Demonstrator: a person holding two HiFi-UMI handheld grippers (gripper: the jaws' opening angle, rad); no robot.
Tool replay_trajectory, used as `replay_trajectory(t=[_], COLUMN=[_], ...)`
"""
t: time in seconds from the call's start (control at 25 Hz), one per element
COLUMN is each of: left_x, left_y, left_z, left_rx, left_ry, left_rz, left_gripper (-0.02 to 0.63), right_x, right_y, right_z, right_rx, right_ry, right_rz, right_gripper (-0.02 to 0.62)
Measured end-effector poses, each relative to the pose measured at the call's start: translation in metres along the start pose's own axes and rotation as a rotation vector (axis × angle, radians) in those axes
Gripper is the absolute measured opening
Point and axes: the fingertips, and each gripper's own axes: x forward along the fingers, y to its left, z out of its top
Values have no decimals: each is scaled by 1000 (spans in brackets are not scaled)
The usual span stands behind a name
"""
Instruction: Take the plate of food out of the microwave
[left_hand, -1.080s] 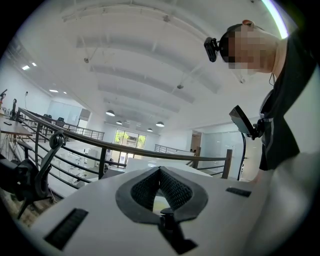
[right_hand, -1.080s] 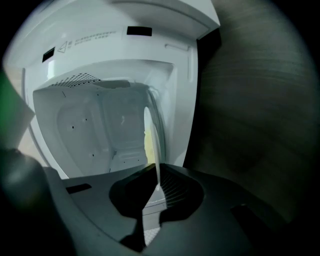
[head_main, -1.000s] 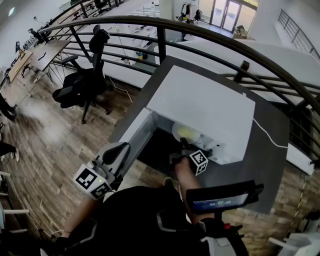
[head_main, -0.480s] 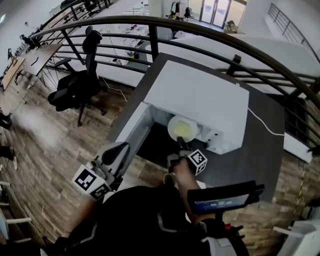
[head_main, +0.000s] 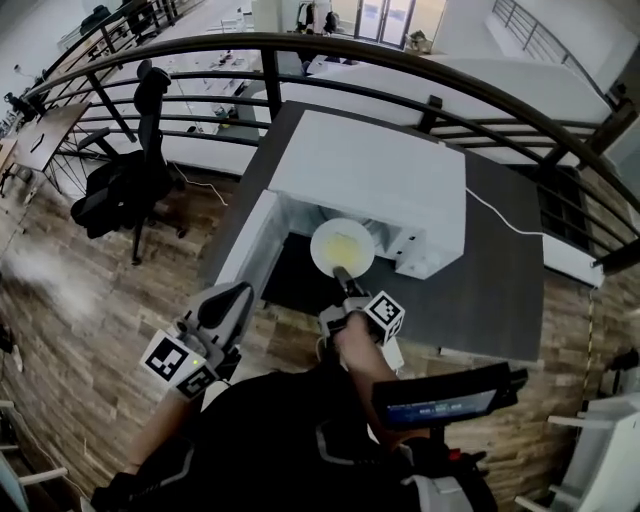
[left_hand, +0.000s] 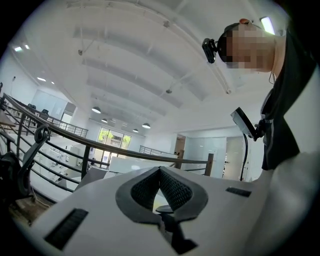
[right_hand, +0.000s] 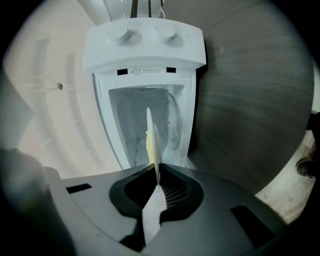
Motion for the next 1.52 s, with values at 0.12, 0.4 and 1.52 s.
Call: replay_trajectory(t=[0.12, 0.4, 1.52], left_x=[-8, -29, -20], left_y=[-4, -16, -77], left_z=[-3, -2, -16], left_rx=[-5, 1, 3], left_ry=[1, 11, 44], left_rz=[-25, -69, -161], left_gripper=[5, 5, 5], right_x=[-15, -56, -165], right_y=[8, 24, 74], right_z=[-11, -40, -61], right_rx=[-8, -17, -83], right_ry=[4, 5, 135], right_rz=[10, 16, 70], right_gripper=[17, 17, 17])
